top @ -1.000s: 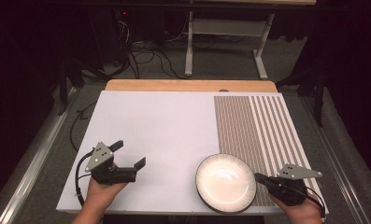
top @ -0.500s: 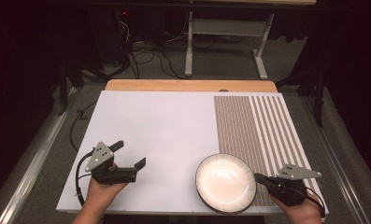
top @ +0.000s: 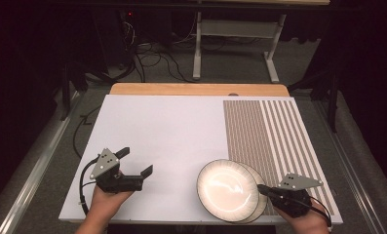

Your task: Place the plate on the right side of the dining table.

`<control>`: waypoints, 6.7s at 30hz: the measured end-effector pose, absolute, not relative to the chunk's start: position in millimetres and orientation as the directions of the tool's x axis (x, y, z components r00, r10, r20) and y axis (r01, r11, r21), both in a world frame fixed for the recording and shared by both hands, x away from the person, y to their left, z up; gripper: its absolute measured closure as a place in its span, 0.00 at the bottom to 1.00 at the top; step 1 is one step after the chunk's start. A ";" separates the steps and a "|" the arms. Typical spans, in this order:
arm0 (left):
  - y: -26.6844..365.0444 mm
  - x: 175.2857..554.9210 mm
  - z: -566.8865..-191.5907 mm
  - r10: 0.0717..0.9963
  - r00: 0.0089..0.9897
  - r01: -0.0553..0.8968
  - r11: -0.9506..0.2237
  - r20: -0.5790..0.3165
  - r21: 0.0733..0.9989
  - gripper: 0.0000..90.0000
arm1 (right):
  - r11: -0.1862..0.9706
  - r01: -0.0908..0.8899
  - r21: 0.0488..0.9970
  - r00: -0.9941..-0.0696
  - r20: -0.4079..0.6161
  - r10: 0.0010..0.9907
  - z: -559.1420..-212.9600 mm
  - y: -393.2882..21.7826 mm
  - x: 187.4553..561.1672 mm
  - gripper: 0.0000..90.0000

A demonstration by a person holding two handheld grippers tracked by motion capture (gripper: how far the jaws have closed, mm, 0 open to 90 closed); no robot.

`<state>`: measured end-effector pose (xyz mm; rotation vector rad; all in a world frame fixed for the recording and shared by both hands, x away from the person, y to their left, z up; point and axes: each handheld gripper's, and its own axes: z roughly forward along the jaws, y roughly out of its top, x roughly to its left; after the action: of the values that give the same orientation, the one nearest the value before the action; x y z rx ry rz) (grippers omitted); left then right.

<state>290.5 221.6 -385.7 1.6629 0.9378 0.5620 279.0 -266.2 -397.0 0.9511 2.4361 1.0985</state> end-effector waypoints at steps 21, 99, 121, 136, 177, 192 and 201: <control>220.7 290.9 -387.5 0.809 0.579 0.303 -0.096 -0.103 0.948 0.00 | 0.489 0.445 0.750 -0.748 0.012 0.664 -396.5 -268.2 277.4 1.00; 80.8 285.5 -406.7 0.559 0.729 0.588 -0.215 -0.395 0.780 0.19 | 0.550 0.407 0.730 -0.794 -0.015 0.608 -400.7 -242.0 275.2 1.00; 81.0 296.4 -409.2 0.570 0.624 0.733 -0.190 -0.534 0.653 0.51 | 0.559 0.395 0.729 -0.794 -0.035 0.607 -400.7 -240.7 275.1 1.00; 81.6 295.9 -407.8 0.589 0.605 0.737 -0.159 -0.536 0.658 0.62 | 0.554 0.391 0.735 -0.786 -0.046 0.617 -398.6 -242.1 273.9 1.00; 89.0 294.1 -408.3 0.556 0.590 0.732 -0.062 -0.586 0.678 0.78 | 0.258 0.395 0.882 -0.632 0.057 0.773 -392.1 -279.9 284.6 0.46; 96.1 289.4 -395.2 0.527 0.628 0.675 -0.002 -0.573 0.738 0.87 | 0.225 0.365 0.903 -0.576 0.030 0.817 -393.1 -286.7 287.0 0.25; 102.8 286.3 -383.2 0.568 0.685 0.555 -0.002 -0.456 0.832 0.88 | 0.235 0.353 0.906 -0.579 0.013 0.815 -392.5 -284.7 286.5 0.18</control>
<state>286.3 102.8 -383.2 1.6514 0.9255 0.0133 286.5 -284.7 -392.5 1.0681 2.0458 1.3111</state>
